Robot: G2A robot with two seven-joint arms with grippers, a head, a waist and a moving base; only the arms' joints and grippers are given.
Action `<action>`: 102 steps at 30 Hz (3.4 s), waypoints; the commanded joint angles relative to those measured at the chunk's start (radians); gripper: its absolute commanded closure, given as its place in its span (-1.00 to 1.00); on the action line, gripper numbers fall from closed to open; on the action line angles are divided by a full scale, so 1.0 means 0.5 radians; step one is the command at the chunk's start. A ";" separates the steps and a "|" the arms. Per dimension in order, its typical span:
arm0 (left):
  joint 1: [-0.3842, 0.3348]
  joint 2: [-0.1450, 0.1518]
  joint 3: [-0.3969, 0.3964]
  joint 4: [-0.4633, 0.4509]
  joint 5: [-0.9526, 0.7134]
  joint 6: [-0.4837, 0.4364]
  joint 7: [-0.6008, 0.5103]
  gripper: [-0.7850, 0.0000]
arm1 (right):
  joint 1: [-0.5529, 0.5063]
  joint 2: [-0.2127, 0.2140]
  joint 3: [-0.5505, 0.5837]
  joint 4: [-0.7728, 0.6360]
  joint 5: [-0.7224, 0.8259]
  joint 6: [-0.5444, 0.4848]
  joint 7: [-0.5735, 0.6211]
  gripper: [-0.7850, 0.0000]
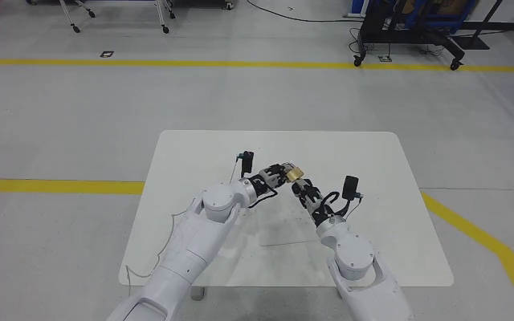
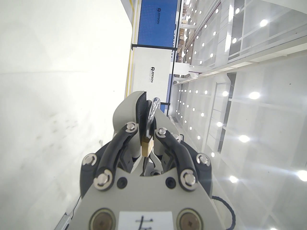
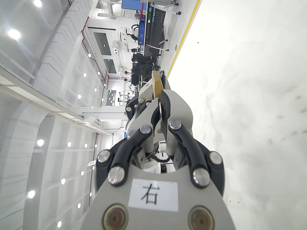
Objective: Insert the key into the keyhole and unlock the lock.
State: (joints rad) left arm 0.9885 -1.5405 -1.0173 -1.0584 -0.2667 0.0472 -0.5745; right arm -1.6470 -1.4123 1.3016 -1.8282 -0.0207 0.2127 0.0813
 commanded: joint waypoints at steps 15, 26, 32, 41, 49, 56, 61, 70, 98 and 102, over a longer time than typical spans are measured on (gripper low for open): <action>-0.010 0.007 0.000 0.005 -0.042 0.042 -0.064 1.00 | -0.004 0.007 0.007 -0.008 0.023 0.007 -0.016 0.51; -0.008 0.012 0.000 0.005 -0.050 0.030 -0.061 1.00 | 0.000 0.011 0.004 -0.010 0.040 0.019 -0.021 0.58; -0.008 0.014 0.001 0.006 -0.056 0.031 -0.053 1.00 | -0.005 0.014 0.010 -0.016 0.050 0.019 -0.016 0.48; -0.013 0.015 0.002 0.015 -0.067 0.028 -0.041 1.00 | -0.018 0.020 0.022 -0.030 0.063 0.017 -0.002 0.40; -0.012 0.019 -0.013 0.022 -0.086 0.011 -0.032 1.00 | -0.044 0.027 0.035 -0.051 0.066 0.001 0.008 0.40; -0.013 0.025 -0.030 0.021 -0.094 0.012 -0.026 1.00 | -0.048 0.033 0.037 -0.056 0.053 0.009 0.024 0.69; -0.003 0.032 -0.033 0.002 -0.068 0.020 -0.016 1.00 | -0.048 0.037 0.037 -0.057 0.045 0.016 0.025 1.00; 0.029 0.040 -0.007 -0.071 0.003 0.061 0.015 1.00 | -0.049 0.039 0.015 -0.061 0.027 0.025 0.012 1.00; 0.130 0.032 -0.106 0.029 -0.281 -0.388 0.141 1.00 | -0.014 0.050 0.090 -0.069 0.282 0.155 0.214 -1.00; 0.112 0.020 -0.079 0.129 -0.277 -0.610 0.115 1.00 | 0.008 0.085 0.248 -0.097 0.502 0.392 0.656 -0.86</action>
State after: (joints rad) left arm 1.0472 -1.5293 -1.0601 -1.0045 -0.4054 -0.2333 -0.5142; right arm -1.6463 -1.3746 1.4033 -1.8746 0.2022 0.3725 0.3331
